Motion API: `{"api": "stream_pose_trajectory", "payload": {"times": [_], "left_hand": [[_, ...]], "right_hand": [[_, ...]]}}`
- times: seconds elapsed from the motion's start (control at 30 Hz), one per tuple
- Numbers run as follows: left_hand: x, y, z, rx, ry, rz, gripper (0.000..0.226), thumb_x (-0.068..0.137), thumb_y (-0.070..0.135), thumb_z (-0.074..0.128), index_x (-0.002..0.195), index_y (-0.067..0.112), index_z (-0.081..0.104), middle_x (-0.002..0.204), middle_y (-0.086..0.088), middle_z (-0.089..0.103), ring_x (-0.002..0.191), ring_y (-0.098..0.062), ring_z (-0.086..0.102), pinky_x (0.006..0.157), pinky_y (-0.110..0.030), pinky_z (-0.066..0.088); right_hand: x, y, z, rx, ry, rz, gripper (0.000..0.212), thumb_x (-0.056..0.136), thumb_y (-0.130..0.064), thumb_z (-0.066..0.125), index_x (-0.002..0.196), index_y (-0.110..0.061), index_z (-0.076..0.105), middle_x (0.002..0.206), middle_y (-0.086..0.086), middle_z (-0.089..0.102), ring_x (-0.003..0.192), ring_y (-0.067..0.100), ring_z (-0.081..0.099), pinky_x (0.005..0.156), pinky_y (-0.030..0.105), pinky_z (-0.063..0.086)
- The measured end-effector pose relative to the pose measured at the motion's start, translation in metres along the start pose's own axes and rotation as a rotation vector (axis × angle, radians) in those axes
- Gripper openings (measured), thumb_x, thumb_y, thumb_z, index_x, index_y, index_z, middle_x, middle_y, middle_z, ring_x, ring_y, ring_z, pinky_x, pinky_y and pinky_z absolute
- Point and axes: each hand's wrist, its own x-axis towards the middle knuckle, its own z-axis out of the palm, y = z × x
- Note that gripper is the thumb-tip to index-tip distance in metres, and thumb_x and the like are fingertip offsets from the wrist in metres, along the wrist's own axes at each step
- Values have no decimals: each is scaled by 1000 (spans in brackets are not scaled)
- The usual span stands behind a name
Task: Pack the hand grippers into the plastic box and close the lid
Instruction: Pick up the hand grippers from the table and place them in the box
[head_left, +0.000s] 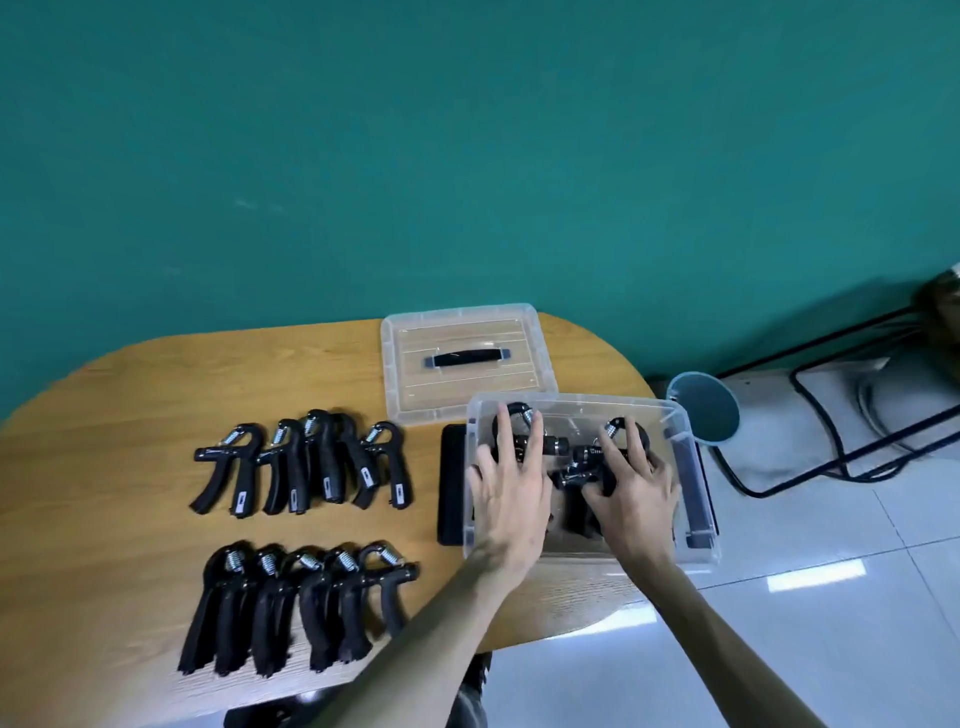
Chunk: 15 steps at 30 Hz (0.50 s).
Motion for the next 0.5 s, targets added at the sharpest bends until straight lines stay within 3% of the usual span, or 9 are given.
{"api": "stream_pose_trajectory", "payload": {"times": [0.07,0.23,0.5], "left_hand": [[5,13,18,31,-51,-3,72,92,27,66,156,23,32,162,-22,24,92,-33,52,73,-46,47],[17,15,65,86,-189,-109,71,95,23,61,157,24,27,164,-22,13,100,-33,48,79,-46,44],[36,4,118,229,-322,-98,73,101,20,47,160,25,5,166,-20,-8,114,-34,42,91,-48,39]], "right_hand": [[6,21,9,25,-37,9,78,71,-20,78,143,-34,51,162,-1,30,116,45,49,98,61,40],[26,61,40,44,-175,10,76,72,-20,73,143,-34,51,163,-5,27,115,41,48,96,55,39],[64,79,93,62,-452,-75,71,85,-24,62,151,-34,38,168,-3,10,140,43,27,103,59,33]]}}
